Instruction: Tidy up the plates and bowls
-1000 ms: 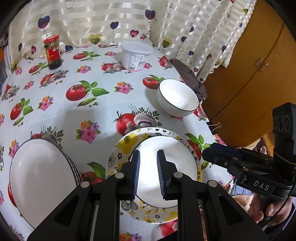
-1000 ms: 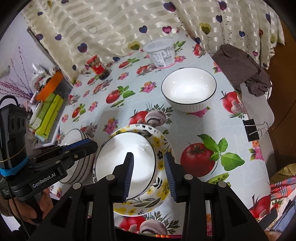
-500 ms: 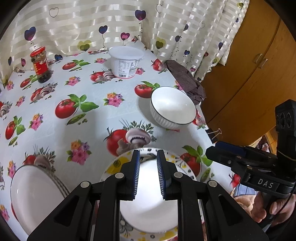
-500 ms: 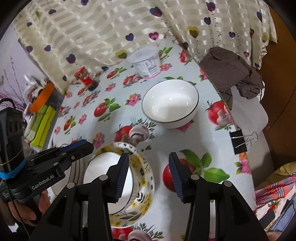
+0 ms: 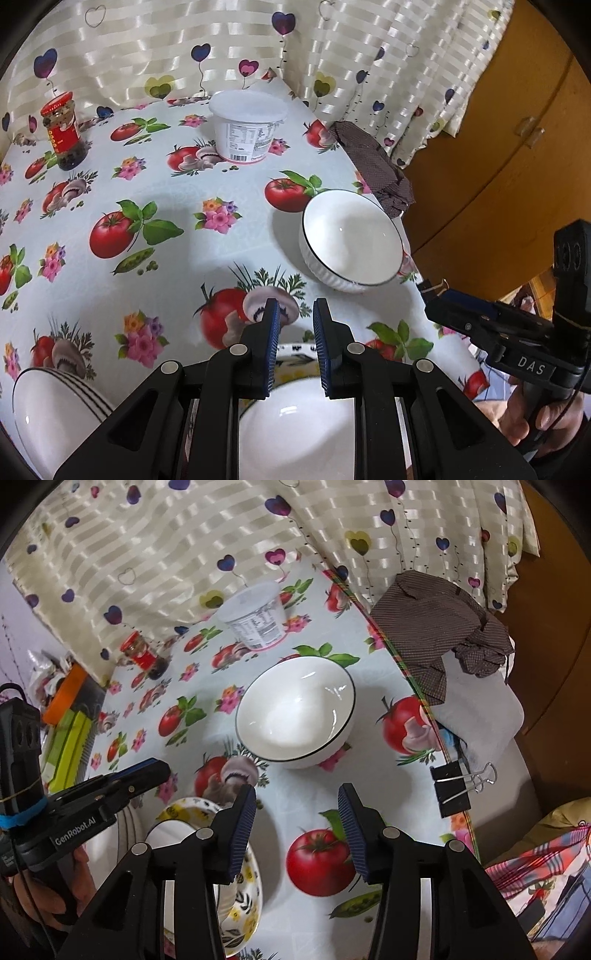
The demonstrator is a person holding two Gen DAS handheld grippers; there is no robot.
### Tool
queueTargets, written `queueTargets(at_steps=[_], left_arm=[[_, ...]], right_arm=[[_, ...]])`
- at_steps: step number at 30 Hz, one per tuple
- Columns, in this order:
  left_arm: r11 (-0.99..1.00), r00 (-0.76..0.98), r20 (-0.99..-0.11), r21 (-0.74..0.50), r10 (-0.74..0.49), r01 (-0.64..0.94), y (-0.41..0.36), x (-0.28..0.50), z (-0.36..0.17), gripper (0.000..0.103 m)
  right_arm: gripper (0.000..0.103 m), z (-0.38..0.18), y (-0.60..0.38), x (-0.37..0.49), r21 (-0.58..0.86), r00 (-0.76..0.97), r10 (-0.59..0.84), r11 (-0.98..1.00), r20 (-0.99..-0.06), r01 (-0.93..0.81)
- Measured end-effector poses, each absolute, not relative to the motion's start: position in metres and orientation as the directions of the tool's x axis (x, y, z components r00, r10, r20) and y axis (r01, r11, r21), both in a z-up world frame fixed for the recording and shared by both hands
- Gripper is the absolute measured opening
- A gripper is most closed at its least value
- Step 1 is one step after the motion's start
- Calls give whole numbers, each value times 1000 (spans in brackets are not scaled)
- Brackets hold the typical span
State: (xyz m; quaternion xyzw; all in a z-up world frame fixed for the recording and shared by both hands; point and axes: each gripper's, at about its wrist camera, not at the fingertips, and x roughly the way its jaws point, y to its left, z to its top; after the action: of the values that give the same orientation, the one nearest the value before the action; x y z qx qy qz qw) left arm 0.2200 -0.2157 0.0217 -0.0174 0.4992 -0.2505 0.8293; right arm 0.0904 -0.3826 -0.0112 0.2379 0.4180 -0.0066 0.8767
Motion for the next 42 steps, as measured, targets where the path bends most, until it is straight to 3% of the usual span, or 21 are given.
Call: queueTargets(at_steps=[16, 35, 42], left_arm=[[833, 278, -807, -408, -520, 374, -237, 276, 6, 19], [845, 202, -852, -395, -484, 360, -266, 308, -33, 19], [848, 189, -866, -369, -462, 381, -276, 307, -40, 19]], right_arm=[[46, -25, -417, 128, 420, 635, 178, 872, -752, 253], [46, -63, -438, 174, 411, 567, 184, 860, -803, 302], [30, -66, -436, 183, 418, 565, 201, 863, -800, 284]])
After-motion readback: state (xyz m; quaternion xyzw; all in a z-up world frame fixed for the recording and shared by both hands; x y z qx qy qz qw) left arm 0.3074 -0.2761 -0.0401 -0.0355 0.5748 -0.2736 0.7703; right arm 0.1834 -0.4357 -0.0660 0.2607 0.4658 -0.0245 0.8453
